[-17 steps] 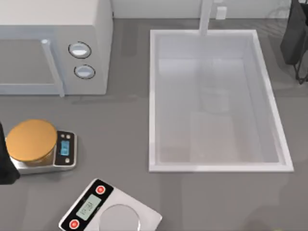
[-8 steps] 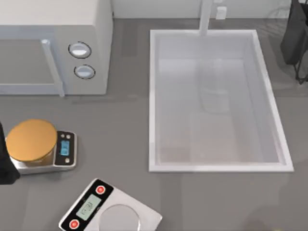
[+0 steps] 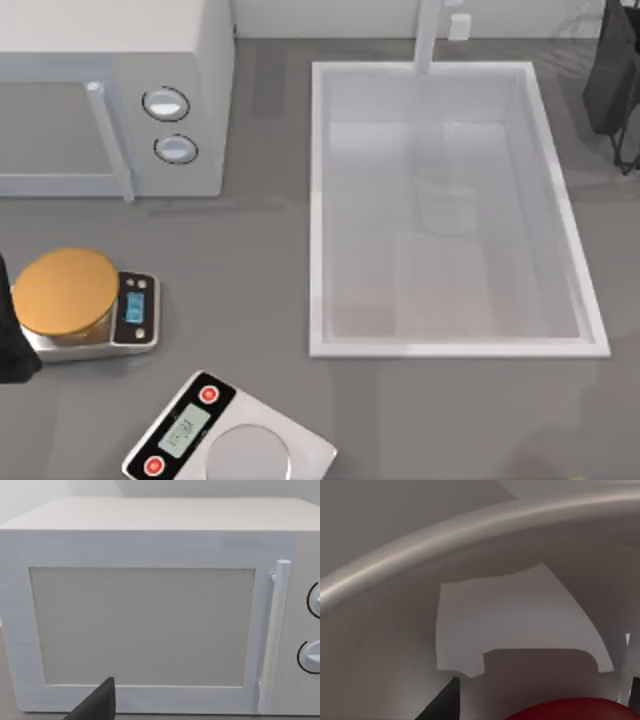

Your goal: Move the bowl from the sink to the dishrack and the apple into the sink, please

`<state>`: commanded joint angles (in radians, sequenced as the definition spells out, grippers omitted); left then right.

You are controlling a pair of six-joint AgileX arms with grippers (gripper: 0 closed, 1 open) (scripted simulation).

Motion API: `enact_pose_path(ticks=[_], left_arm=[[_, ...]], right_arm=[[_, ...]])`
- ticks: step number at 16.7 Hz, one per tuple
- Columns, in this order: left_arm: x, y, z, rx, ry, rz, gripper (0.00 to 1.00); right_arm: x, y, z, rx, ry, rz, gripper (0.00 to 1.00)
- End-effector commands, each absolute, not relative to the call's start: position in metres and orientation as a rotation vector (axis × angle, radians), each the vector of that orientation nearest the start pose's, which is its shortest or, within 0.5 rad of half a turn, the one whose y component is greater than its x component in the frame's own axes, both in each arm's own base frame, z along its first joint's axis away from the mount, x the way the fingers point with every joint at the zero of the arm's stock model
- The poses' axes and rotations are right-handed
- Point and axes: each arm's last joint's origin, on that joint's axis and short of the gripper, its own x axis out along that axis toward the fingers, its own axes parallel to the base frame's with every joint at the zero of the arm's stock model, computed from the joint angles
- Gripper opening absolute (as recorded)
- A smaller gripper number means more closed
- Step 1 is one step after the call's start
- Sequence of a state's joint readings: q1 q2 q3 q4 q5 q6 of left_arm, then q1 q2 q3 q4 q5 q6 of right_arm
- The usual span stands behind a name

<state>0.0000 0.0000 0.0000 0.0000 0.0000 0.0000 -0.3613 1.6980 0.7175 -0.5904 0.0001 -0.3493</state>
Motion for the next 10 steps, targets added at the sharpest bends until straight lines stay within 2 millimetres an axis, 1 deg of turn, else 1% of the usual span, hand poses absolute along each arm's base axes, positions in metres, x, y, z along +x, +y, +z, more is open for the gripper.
enact_pose_path(ticks=[5,6,8,10], left_arm=[[0.106,-0.001,0.160,0.000,0.000,0.000,1.00],[0.106,-0.001,0.160,0.000,0.000,0.000,1.00],[0.106,-0.001,0.160,0.000,0.000,0.000,1.00],[0.106,-0.001,0.160,0.000,0.000,0.000,1.00]], right_arm=[[0.230,-0.086,0.092,0.008,1.571,-0.008,0.00],[0.241,-0.087,0.123,0.014,1.478,-0.041,0.00],[0.242,-0.088,0.128,0.012,1.471,-0.043,0.00],[0.247,-0.090,0.144,0.008,1.456,-0.047,0.00]])
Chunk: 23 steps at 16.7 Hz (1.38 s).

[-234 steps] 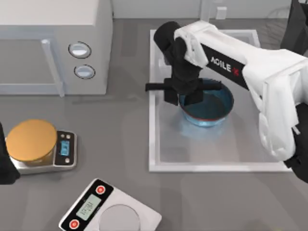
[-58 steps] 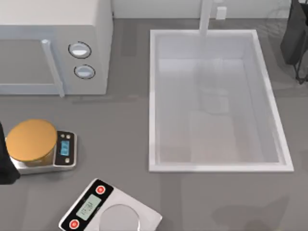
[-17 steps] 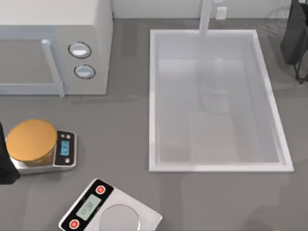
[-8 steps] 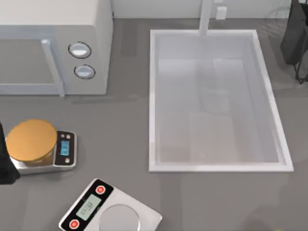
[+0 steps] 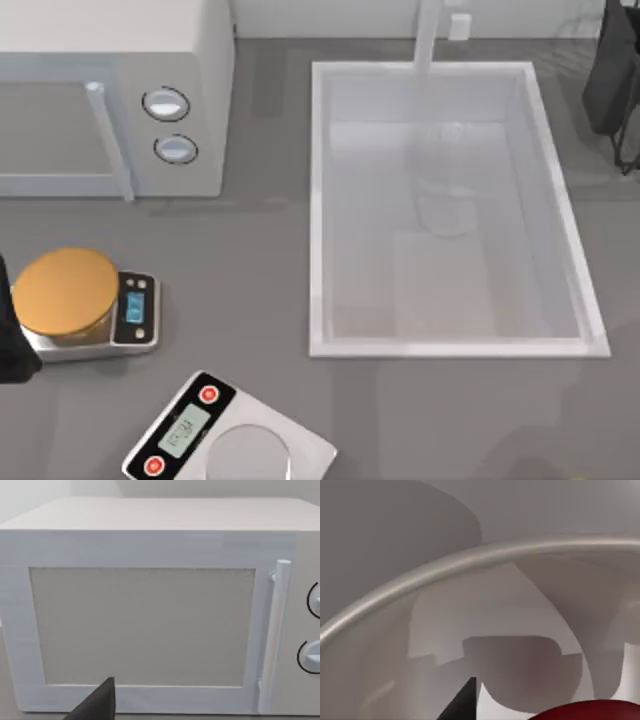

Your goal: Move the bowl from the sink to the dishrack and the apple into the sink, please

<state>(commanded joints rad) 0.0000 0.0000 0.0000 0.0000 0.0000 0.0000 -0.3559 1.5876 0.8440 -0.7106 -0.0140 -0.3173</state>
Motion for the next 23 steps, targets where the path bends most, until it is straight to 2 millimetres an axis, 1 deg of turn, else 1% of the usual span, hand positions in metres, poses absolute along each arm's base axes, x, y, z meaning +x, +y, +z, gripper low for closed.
enact_pose_path(ticks=[5,7,9,14,17,20,23], left_arm=[[0.106,-0.001,0.160,0.000,0.000,0.000,1.00],[0.106,-0.001,0.160,0.000,0.000,0.000,1.00],[0.106,-0.001,0.160,0.000,0.000,0.000,1.00],[0.106,-0.001,0.160,0.000,0.000,0.000,1.00],[0.106,-0.001,0.160,0.000,0.000,0.000,1.00],[0.106,-0.001,0.160,0.000,0.000,0.000,1.00],[0.106,-0.001,0.160,0.000,0.000,0.000,1.00]], right_arm=[[0.243,-0.089,0.189,0.026,1.516,-0.032,0.00],[0.242,-0.088,0.210,0.021,1.500,-0.036,0.00],[0.241,-0.087,0.222,0.014,1.479,-0.041,0.00],[0.241,-0.087,0.221,0.016,1.482,-0.040,0.00],[0.252,-0.077,0.218,-0.038,1.442,-0.034,0.00],[0.275,-0.051,0.212,-0.149,1.330,-0.025,0.00],[0.302,-0.010,0.206,-0.266,1.134,-0.014,0.00]])
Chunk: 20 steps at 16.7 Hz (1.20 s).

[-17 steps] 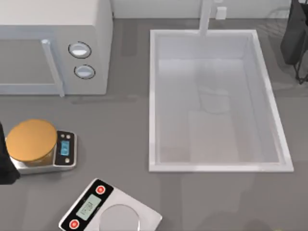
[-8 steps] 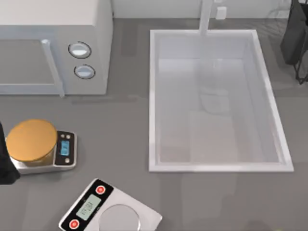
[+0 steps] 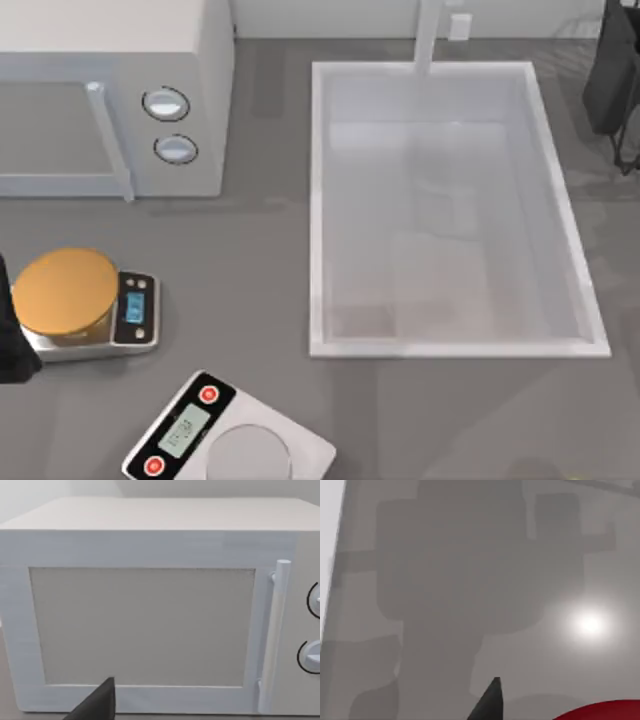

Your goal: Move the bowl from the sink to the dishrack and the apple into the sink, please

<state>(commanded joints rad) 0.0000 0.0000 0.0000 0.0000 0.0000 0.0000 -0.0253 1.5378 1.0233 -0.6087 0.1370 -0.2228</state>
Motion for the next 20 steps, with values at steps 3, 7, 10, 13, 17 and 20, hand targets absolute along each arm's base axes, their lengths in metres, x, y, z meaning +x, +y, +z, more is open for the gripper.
enact_pose_path(ticks=[3,7,10,13,17,20], left_arm=[[0.106,-0.001,0.160,0.000,0.000,0.000,1.00],[0.106,-0.001,0.160,0.000,0.000,0.000,1.00],[0.106,-0.001,0.160,0.000,0.000,0.000,1.00],[0.106,-0.001,0.160,0.000,0.000,0.000,1.00],[0.106,-0.001,0.160,0.000,0.000,0.000,1.00],[0.106,-0.001,0.160,0.000,0.000,0.000,1.00]], right_arm=[[0.322,0.041,0.204,-0.332,0.875,-0.003,0.00],[0.325,0.108,0.206,-0.303,0.512,0.012,0.00],[0.312,0.147,0.209,-0.215,0.282,0.015,0.00],[0.293,0.170,0.211,-0.111,0.120,0.008,0.00],[0.273,0.183,0.210,-0.015,0.014,-0.005,0.00],[0.270,0.184,0.209,0.000,0.000,-0.010,0.00]])
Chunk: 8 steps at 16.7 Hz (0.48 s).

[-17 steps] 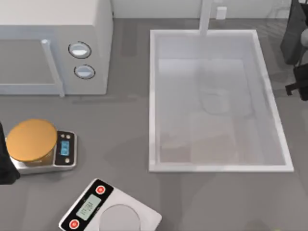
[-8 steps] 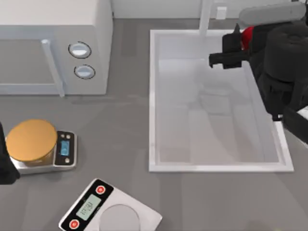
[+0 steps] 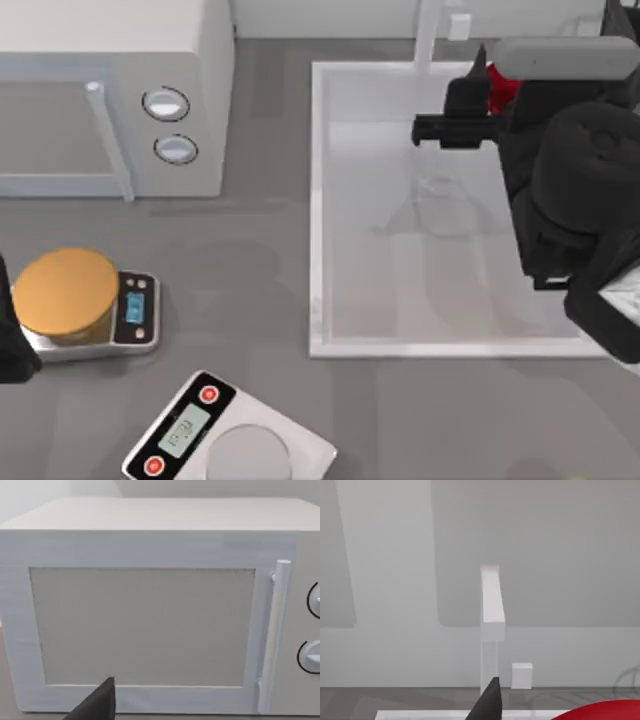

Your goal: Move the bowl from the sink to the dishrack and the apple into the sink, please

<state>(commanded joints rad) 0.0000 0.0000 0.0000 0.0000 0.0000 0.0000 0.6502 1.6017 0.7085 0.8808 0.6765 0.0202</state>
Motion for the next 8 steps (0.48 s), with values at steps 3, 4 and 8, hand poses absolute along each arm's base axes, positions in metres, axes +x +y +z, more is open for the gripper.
enact_pose_path(ticks=[3,4,8], left_arm=[[0.106,-0.001,0.160,0.000,0.000,0.000,1.00],[0.106,-0.001,0.160,0.000,0.000,0.000,1.00],[0.106,-0.001,0.160,0.000,0.000,0.000,1.00]], right_arm=[[0.272,0.183,0.210,0.002,-0.001,-0.012,0.00],[0.272,0.183,0.210,0.002,-0.001,-0.011,0.00],[0.277,0.189,0.187,0.002,-0.001,-0.010,0.00]])
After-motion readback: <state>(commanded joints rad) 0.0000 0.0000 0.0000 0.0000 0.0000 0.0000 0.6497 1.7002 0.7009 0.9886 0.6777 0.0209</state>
